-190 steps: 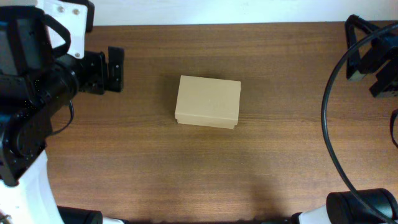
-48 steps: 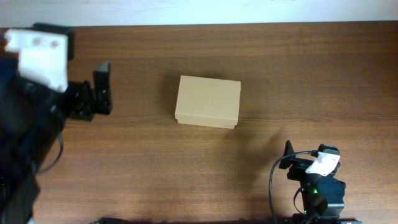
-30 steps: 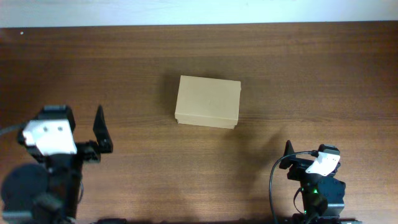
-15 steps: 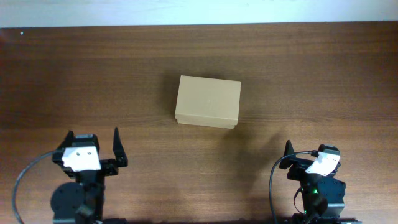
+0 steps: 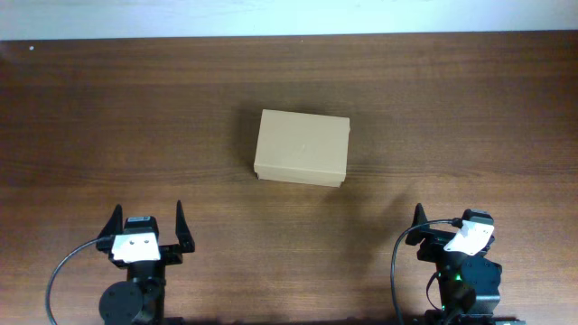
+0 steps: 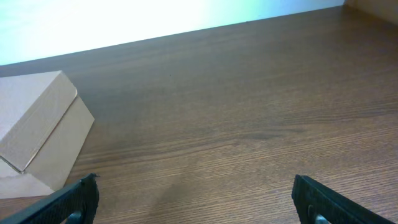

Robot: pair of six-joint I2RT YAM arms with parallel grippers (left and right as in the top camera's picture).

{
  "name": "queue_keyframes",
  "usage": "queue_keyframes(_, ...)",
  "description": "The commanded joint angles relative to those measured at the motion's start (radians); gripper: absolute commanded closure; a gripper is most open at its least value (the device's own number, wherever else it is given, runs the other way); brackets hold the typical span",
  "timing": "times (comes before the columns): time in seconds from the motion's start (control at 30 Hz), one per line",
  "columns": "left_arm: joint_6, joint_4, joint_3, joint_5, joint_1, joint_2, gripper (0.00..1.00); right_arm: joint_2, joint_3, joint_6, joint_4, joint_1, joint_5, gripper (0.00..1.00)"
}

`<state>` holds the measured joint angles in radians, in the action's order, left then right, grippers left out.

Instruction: Pack container

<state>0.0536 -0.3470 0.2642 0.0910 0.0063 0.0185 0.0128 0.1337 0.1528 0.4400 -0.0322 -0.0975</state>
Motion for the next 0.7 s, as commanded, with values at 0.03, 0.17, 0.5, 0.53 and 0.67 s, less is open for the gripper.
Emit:
queue_keyframes(0.03,0.016,0.008,-0.020,0.005,0.001,-0.013,0.00,-0.010,-0.007,-0.002,0.000,-0.008,-0.016,0.01)
queue_keyframes(0.17,0.015,0.008,-0.047,0.004,0.001,-0.013,0.00,-0.010,-0.007,-0.002,0.000,-0.008,-0.016,0.01)
queue_keyframes(0.5,0.015,0.025,-0.144,0.004,0.001,-0.013,0.00,-0.010,-0.007,-0.002,0.000,-0.008,-0.016,0.01)
queue_keyframes(0.53,0.015,0.025,-0.153,0.004,0.001,-0.013,0.00,-0.010,-0.007,-0.002,0.000,-0.008,-0.016,0.01)
queue_keyframes(0.67,0.016,0.026,-0.165,0.006,0.002,-0.013,0.00,-0.010,-0.007,-0.002,0.000,-0.008,-0.016,0.01)
